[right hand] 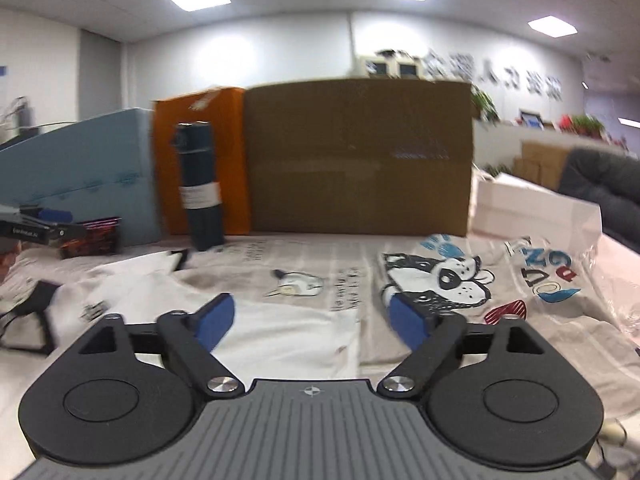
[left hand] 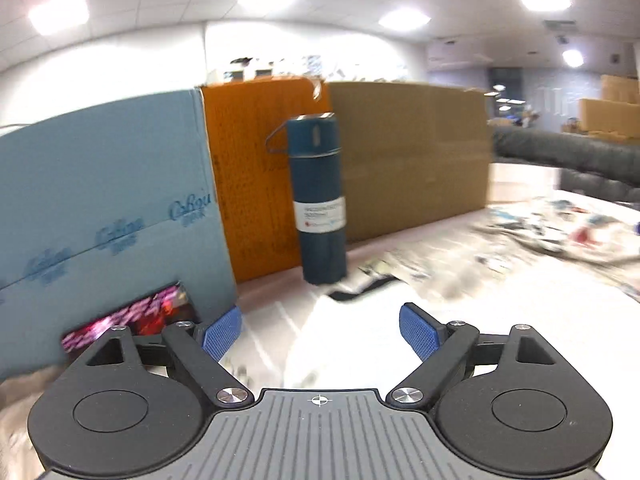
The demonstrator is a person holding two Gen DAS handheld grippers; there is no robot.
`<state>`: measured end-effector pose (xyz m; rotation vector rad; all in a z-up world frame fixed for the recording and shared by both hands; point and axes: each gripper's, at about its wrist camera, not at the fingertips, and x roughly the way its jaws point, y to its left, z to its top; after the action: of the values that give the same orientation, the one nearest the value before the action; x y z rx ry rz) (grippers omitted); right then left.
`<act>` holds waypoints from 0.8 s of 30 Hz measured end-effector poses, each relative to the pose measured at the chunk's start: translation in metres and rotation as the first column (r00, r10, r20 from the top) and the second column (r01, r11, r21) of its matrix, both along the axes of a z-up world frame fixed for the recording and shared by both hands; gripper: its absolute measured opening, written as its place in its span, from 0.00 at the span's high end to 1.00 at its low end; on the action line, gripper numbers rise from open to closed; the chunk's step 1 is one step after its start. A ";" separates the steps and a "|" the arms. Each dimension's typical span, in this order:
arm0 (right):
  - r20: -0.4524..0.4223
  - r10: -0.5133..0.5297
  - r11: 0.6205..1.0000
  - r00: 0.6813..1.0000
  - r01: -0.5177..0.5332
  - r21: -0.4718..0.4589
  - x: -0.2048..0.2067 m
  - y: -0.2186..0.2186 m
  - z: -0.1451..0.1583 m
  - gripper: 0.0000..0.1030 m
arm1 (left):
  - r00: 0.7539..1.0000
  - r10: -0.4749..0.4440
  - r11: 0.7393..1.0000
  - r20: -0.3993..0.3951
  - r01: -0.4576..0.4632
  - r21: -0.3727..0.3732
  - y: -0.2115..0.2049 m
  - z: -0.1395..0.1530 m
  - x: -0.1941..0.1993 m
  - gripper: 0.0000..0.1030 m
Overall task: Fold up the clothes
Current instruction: 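Move both open grippers over the spread white shirt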
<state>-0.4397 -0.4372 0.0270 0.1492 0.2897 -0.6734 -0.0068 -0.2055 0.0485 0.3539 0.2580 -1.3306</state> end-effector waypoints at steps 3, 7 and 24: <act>-0.008 0.050 0.997 0.999 -0.050 -0.053 -0.012 0.044 -0.009 0.16 | 0.997 -0.070 0.997 0.015 0.070 -0.010 0.054 -0.001 -0.020 0.13; 0.019 0.113 0.993 0.993 -0.112 -0.049 -0.025 0.086 -0.022 0.13 | 0.991 -0.115 0.992 0.069 0.118 -0.034 0.121 -0.014 -0.057 0.12; -0.144 0.671 0.729 0.728 -0.682 -0.055 0.015 0.253 -0.049 0.08 | 0.922 -0.364 0.929 0.135 0.370 -0.017 0.220 -0.064 -0.161 0.11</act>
<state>-0.4252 -0.1843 -0.0224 -0.1030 0.3906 0.0453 -0.1673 0.0148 -0.0159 0.4669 0.0530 -1.6728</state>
